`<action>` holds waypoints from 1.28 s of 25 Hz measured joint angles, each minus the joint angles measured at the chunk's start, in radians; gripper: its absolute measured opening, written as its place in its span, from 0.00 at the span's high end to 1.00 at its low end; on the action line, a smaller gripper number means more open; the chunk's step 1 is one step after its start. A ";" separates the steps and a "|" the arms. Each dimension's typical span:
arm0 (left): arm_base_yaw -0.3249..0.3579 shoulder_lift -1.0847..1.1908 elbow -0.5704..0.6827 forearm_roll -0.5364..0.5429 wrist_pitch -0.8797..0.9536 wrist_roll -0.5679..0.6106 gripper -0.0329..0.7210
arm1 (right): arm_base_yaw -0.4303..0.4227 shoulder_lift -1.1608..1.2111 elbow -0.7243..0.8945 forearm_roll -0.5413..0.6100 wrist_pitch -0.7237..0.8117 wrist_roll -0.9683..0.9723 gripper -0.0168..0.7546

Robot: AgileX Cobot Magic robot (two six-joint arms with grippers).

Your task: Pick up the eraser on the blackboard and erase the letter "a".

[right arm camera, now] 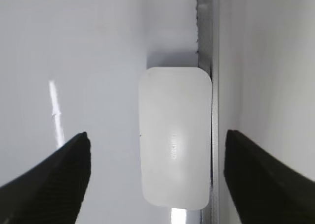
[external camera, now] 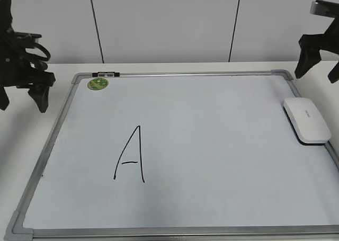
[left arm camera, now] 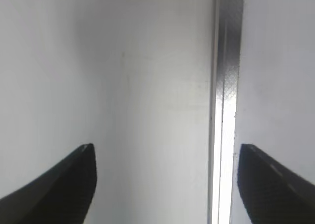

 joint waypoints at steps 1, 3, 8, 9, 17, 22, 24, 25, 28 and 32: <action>0.000 -0.018 -0.002 0.002 0.009 -0.002 0.06 | 0.000 -0.017 0.000 0.008 0.000 0.000 0.16; 0.000 -0.050 -0.002 0.004 0.025 -0.003 0.07 | 0.000 -0.047 0.000 0.020 0.000 0.000 0.20; 0.000 -0.119 -0.002 -0.001 0.091 -0.004 0.24 | 0.000 -0.137 0.000 0.028 0.004 0.015 0.27; 0.000 -0.130 -0.002 -0.010 0.099 -0.004 0.27 | 0.000 -0.163 0.000 0.028 0.006 0.026 0.28; -0.032 -0.282 -0.002 0.024 0.108 -0.019 0.41 | 0.011 -0.362 0.128 0.025 0.014 0.047 0.28; -0.079 -0.418 0.019 0.102 0.072 -0.066 0.45 | 0.040 -0.573 0.387 0.008 -0.103 0.047 0.29; -0.101 -0.468 0.052 0.117 0.059 -0.081 0.47 | 0.042 -0.679 0.515 0.005 -0.171 0.047 0.29; -0.115 -0.490 0.075 0.129 0.047 -0.090 0.47 | 0.042 -0.723 0.568 0.002 -0.200 0.047 0.29; -0.159 -0.576 0.159 0.174 0.010 -0.126 0.49 | 0.042 -0.870 0.731 -0.009 -0.284 0.047 0.29; -0.197 -0.700 0.296 0.199 -0.039 -0.142 0.49 | 0.042 -1.043 0.908 -0.010 -0.321 0.047 0.29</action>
